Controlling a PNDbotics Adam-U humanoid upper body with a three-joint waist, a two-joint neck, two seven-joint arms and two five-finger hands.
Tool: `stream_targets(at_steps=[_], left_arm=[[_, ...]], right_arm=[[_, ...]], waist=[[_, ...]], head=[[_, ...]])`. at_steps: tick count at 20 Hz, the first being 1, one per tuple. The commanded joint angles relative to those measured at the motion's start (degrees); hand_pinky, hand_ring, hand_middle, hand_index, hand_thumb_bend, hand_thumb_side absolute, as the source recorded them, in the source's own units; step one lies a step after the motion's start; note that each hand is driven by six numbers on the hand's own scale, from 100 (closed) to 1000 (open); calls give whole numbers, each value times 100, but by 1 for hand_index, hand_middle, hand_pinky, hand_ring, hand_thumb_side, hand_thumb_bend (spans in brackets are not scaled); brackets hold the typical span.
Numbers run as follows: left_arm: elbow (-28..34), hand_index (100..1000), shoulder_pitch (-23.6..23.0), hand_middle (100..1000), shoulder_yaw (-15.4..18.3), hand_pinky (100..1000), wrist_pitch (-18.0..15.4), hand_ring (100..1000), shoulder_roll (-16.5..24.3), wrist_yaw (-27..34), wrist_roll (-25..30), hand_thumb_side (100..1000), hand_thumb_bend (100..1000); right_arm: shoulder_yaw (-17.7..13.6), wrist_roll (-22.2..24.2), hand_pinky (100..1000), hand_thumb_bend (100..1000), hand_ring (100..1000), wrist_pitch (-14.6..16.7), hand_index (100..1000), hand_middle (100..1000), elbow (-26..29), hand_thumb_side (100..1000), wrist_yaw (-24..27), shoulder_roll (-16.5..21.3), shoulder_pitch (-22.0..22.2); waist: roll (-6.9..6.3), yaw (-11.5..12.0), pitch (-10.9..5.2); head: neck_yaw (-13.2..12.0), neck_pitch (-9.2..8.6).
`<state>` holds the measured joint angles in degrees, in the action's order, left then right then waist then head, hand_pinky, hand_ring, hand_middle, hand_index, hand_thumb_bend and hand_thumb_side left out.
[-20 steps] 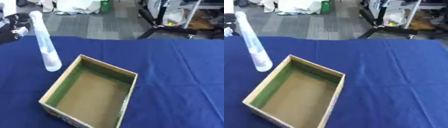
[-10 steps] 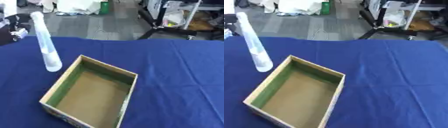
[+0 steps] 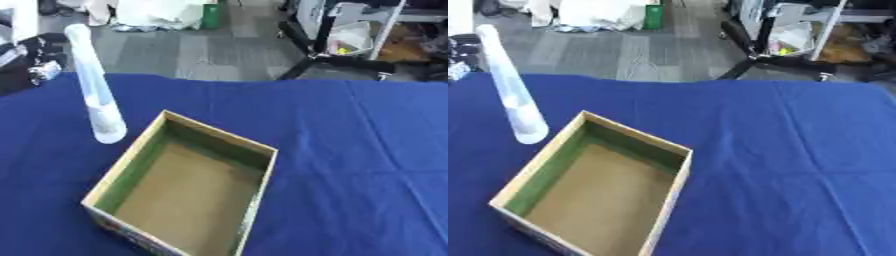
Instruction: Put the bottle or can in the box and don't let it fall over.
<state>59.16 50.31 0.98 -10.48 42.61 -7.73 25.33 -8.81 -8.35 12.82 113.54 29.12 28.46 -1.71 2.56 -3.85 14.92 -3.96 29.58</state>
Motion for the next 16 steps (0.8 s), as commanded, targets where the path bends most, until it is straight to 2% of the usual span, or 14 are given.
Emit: stream_targets(at_steps=[1, 7, 9, 16], left_arm=[[-75, 968, 143, 1000, 33, 1000, 65, 1000, 81, -171, -50, 722, 100], [-163, 970, 194, 1000, 2, 1000, 21, 1000, -3, -170, 164, 756, 100], [-156, 973, 223, 1000, -13, 1000, -7, 1000, -21, -178, 216, 806, 114], [-201, 974, 383, 1000, -84, 1000, -95, 1000, -140, -306, 330, 818, 130]], right_arm=[[-78, -4, 960, 100, 1000, -17, 1000, 1000, 105, 526, 44, 163, -35], [-76, -2, 960, 100, 1000, -36, 1000, 1000, 105, 526, 21, 137, -37], [-73, 0, 960, 100, 1000, -38, 1000, 1000, 105, 526, 17, 133, -37], [-57, 10, 960, 100, 1000, -64, 1000, 1000, 105, 527, 10, 131, -46]], waist=[[-25, -11, -153], [-20, -22, -138], [-18, -27, -135], [-29, -32, -145]], head=[[-15, -78], [-30, -80], [-44, -83], [-61, -85]])
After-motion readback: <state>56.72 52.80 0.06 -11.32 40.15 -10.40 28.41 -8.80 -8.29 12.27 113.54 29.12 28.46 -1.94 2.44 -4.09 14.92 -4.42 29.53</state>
